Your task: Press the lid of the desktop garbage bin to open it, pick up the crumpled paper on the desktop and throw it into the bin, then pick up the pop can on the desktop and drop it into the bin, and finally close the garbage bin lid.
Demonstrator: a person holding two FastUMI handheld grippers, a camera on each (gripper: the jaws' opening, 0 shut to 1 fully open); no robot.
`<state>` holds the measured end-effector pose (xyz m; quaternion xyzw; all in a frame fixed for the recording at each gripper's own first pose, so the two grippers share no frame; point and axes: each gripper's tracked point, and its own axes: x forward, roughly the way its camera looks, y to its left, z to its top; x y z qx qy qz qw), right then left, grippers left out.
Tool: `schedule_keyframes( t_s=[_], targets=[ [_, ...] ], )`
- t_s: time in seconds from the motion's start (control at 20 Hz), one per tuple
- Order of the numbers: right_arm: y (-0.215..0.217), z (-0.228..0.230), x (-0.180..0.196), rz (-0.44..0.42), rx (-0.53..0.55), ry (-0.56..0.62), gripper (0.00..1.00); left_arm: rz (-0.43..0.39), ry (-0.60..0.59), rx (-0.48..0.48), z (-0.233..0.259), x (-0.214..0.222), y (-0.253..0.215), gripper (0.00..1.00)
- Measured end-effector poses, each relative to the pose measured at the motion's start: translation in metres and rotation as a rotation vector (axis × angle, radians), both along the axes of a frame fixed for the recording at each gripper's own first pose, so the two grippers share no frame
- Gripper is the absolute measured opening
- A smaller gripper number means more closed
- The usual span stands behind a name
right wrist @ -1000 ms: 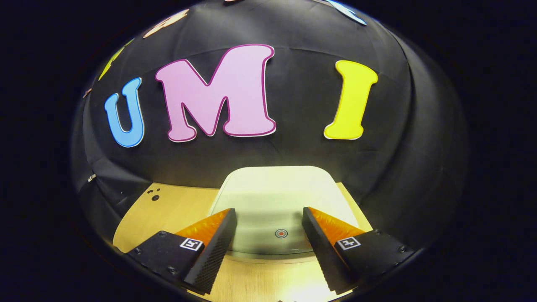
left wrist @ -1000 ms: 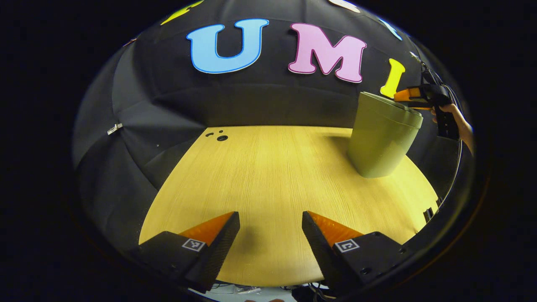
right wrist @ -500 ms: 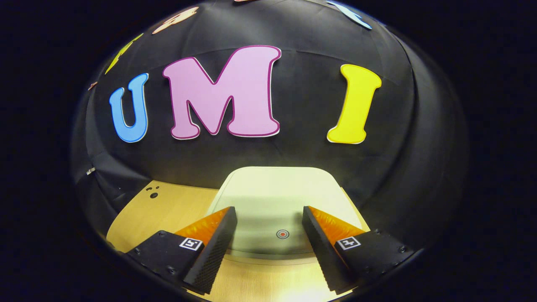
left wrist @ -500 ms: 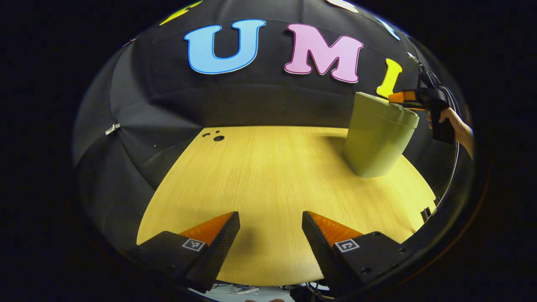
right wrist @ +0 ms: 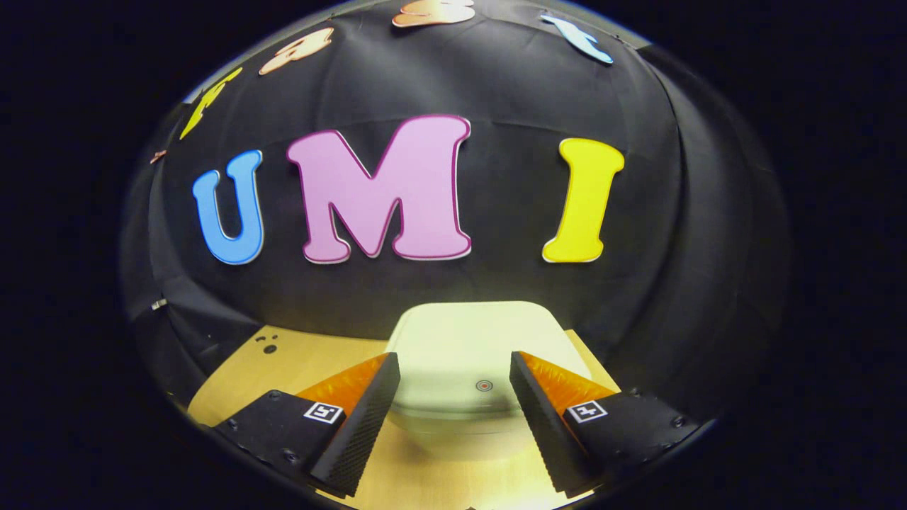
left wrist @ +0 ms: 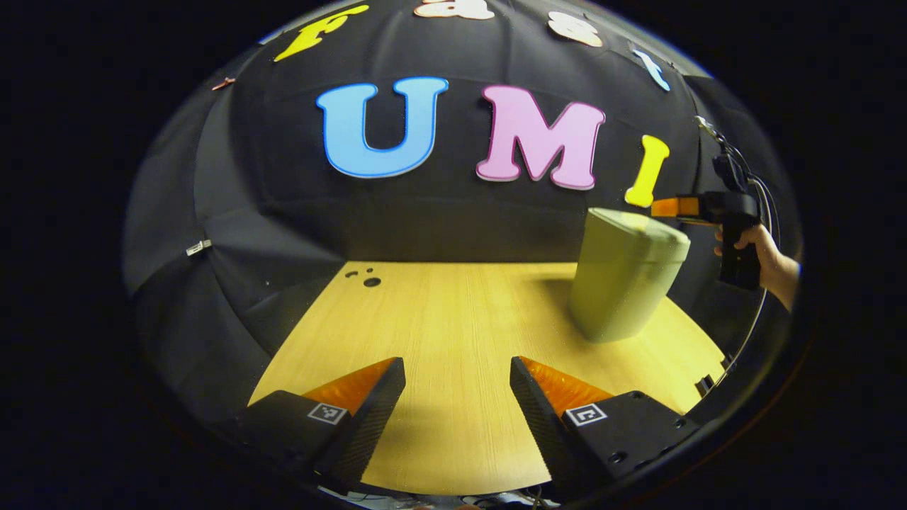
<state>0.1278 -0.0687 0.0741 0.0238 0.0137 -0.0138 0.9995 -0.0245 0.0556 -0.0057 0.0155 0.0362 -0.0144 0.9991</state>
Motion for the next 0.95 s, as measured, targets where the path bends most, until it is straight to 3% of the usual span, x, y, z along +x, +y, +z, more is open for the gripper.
schedule_keyframes(
  t_s=[0.25,0.4,0.45,0.65,0.95],
  targets=[
    [0.056,0.002,-0.065,0.075,-0.027,-0.086,1.00,0.050,-0.125,0.001,0.037,-0.027,0.006,0.96],
    [0.085,-0.015,-0.104,0.116,-0.031,-0.104,0.99,0.092,-0.223,0.103,0.047,-0.048,0.010,0.96],
    [0.091,-0.024,-0.115,0.125,-0.034,-0.103,0.99,0.072,-0.231,0.117,0.045,-0.052,0.000,0.95],
    [0.118,-0.061,-0.156,0.172,-0.048,-0.085,0.99,-0.027,-0.176,0.088,0.015,-0.066,-0.040,0.96],
    [0.126,-0.114,-0.189,0.177,-0.055,-0.012,0.99,-0.038,-0.113,0.015,-0.018,-0.072,-0.050,0.97]
  ],
)
